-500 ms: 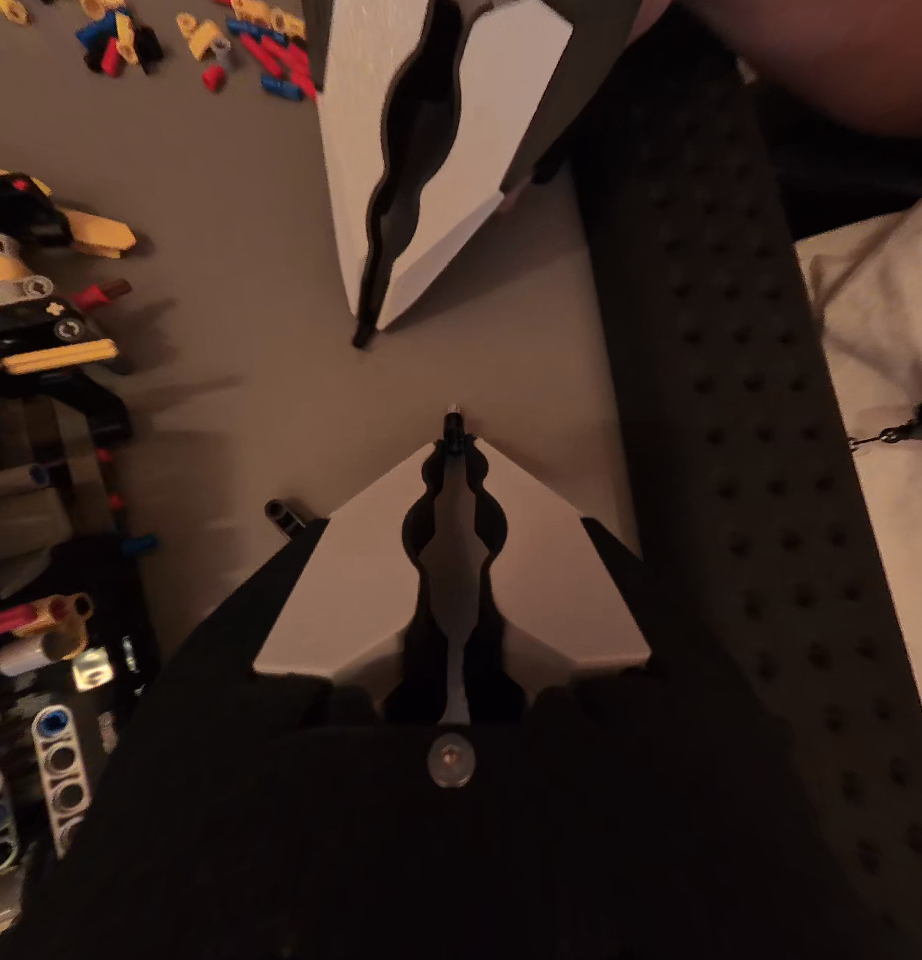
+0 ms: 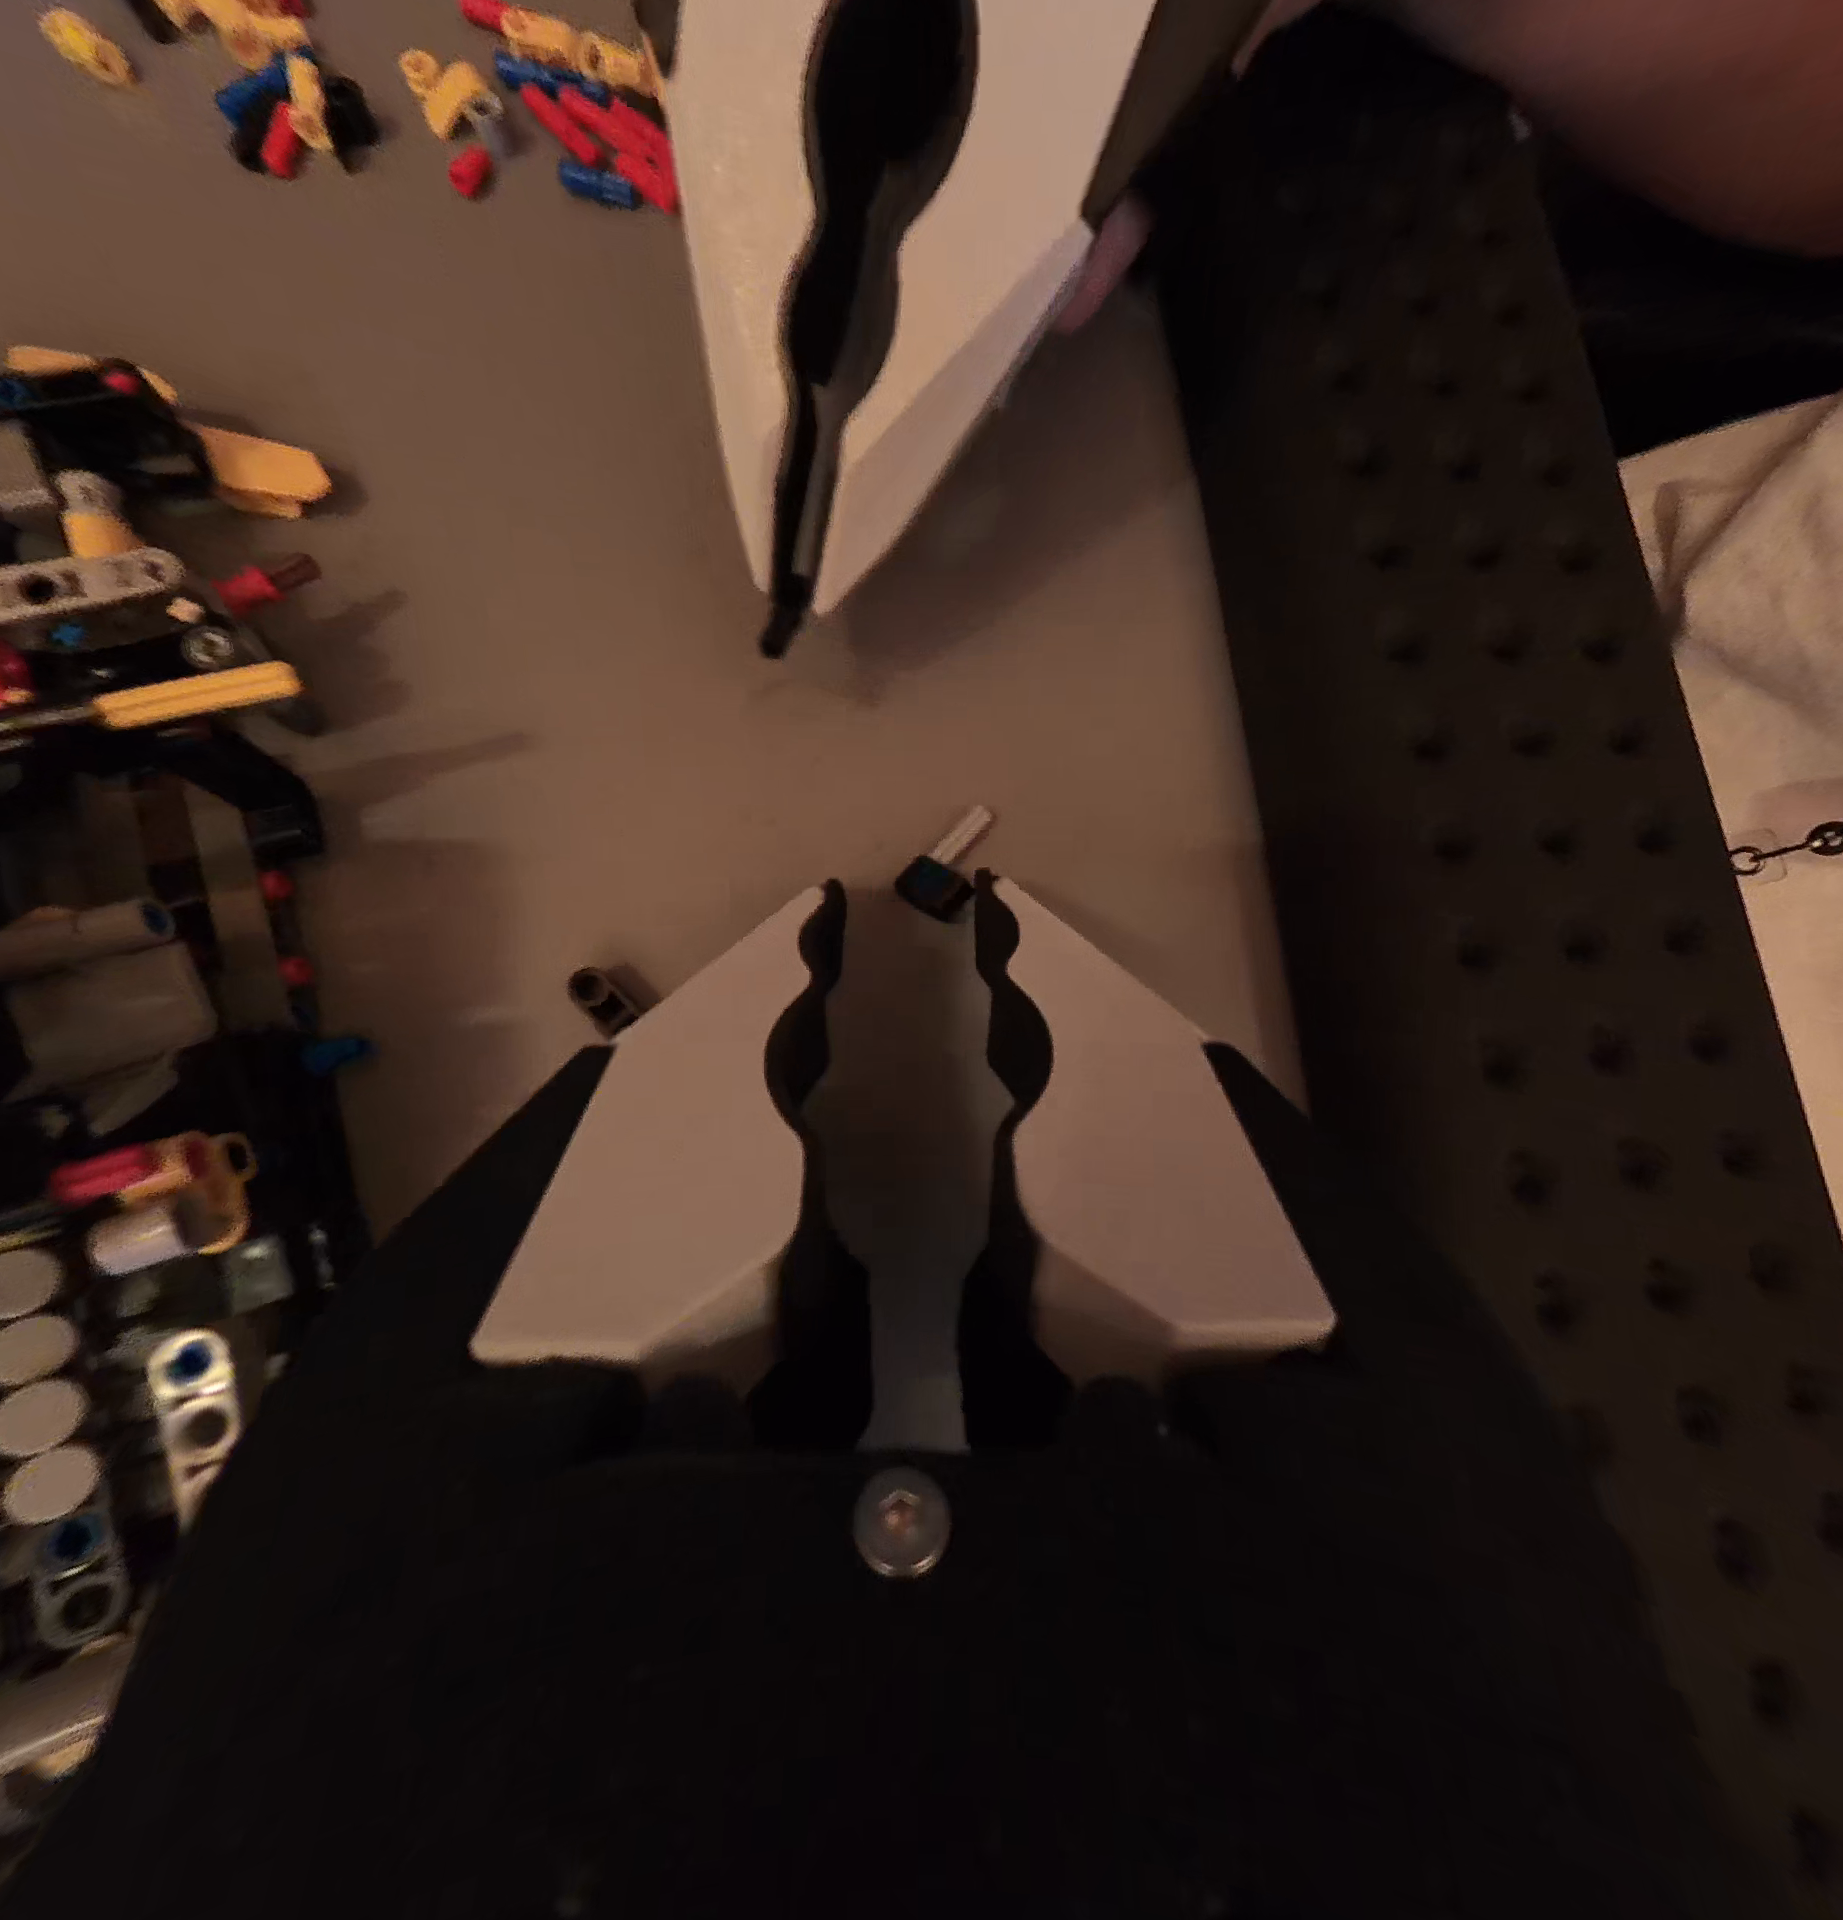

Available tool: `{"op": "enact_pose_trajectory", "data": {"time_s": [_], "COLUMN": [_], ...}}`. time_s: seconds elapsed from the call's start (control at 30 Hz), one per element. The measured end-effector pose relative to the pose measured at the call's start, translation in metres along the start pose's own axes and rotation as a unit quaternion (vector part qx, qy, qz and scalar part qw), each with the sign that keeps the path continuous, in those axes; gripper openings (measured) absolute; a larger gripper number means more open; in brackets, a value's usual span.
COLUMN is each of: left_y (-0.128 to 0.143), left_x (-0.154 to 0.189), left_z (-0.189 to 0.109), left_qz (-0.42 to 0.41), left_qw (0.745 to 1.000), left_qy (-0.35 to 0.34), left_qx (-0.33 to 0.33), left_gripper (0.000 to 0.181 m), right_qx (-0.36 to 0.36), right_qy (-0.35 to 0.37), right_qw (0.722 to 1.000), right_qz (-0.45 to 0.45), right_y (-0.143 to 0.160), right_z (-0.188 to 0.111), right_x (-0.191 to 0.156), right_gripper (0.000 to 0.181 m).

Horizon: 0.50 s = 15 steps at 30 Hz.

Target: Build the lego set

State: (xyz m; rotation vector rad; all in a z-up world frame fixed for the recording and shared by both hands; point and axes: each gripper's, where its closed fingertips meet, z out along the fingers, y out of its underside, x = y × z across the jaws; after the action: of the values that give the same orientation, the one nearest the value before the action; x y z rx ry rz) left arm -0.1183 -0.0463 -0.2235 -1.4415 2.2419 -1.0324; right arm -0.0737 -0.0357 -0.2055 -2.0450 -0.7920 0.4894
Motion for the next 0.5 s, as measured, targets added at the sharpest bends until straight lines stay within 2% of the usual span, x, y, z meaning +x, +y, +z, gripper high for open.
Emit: {"op": "enact_pose_trajectory", "data": {"time_s": [0.13, 0.27, 0.4, 0.5], "left_y": [-0.024, -0.032, -0.05, -0.052], "left_x": [-0.01, -0.015, -0.015, -0.014], "left_z": [-0.011, -0.013, -0.02, -0.017], "left_qz": [0.053, 0.129, 0.169, 0.198], "left_qw": [0.995, 0.98, 0.966, 0.957], "left_qy": [-0.062, -0.136, -0.176, -0.198], "left_qx": [0.055, 0.06, 0.088, 0.078], "left_gripper": [0.025, 0.025, 0.025, 0.024], "right_qx": [0.029, 0.054, 0.067, 0.059], "right_qy": [-0.054, -0.087, -0.116, -0.121], "right_qw": [0.997, 0.991, 0.985, 0.985], "right_qz": [0.048, 0.081, 0.105, 0.107], "right_y": [-0.01, -0.018, -0.021, -0.019], "right_z": [-0.001, -0.006, -0.01, -0.009], "right_x": [-0.01, -0.013, -0.017, -0.018], "right_gripper": [0.003, 0.003, 0.003, 0.003]}}
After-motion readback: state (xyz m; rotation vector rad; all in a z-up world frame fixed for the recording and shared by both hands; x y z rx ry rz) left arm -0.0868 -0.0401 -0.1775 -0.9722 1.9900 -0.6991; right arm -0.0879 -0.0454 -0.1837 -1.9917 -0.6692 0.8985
